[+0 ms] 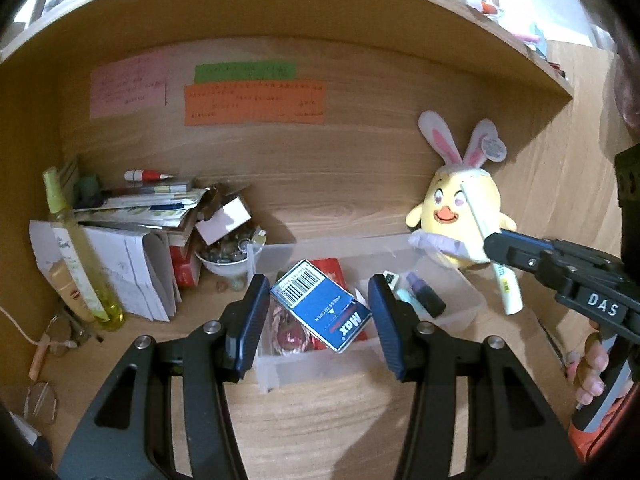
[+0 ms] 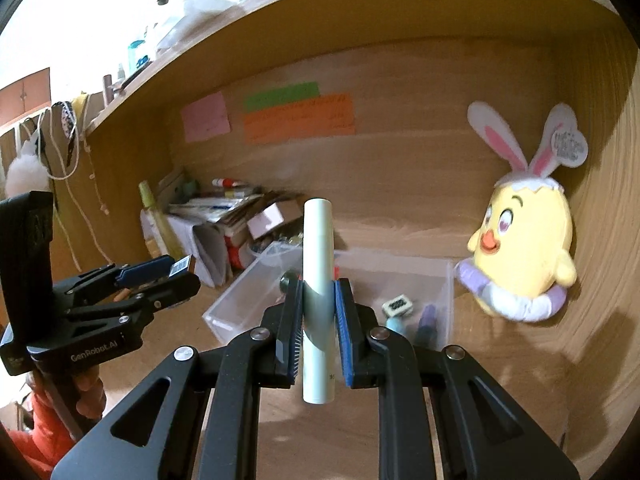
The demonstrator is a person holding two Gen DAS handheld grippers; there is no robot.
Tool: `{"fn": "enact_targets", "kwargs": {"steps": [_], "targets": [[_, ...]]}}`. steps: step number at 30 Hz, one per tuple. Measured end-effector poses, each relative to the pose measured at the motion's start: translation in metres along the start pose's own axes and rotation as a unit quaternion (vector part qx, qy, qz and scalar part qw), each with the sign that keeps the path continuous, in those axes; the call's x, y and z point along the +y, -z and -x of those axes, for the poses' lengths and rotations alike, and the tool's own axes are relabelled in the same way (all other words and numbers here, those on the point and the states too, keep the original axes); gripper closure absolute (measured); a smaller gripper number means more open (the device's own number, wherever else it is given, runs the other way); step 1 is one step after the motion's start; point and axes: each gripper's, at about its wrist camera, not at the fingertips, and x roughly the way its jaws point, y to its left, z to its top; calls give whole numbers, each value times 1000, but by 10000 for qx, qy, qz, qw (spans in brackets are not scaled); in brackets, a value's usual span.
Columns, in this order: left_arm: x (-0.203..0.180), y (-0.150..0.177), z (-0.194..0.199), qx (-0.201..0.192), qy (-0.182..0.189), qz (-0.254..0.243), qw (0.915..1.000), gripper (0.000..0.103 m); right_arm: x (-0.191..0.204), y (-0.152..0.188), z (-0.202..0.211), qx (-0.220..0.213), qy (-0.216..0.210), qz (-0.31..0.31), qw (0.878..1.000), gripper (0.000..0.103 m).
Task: Organize objects
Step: 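Carry the white stick and blue card up over the clear box, then lower the stick and card into the box and open both tools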
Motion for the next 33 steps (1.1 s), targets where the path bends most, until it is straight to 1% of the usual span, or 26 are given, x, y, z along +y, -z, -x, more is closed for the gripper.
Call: {"fn": "enact_targets", "kwargs": {"steps": [5, 9, 16, 23, 30, 33], "targets": [[3, -6, -18, 104, 5, 76, 9999, 52, -7, -12, -4, -104, 119, 43, 9999, 89], [5, -6, -35, 235, -39, 77, 9997, 52, -12, -17, -15, -48, 230, 77, 9997, 89], [8, -5, -61, 461, -49, 52, 9989, 52, -19, -13, -48, 286, 383, 174, 9987, 89], [4, 1, -87, 704, -64, -81, 9975, 52, -30, -3, -84, 664, 427, 69, 9969, 89], [6, 10, -109, 943, -38, -80, 9955, 52, -35, 8, -109, 949, 503, 42, 9942, 89], [7, 14, -116, 1047, 34, -73, 9945, 52, -34, 11, -117, 1042, 551, 82, 9930, 89]]}}
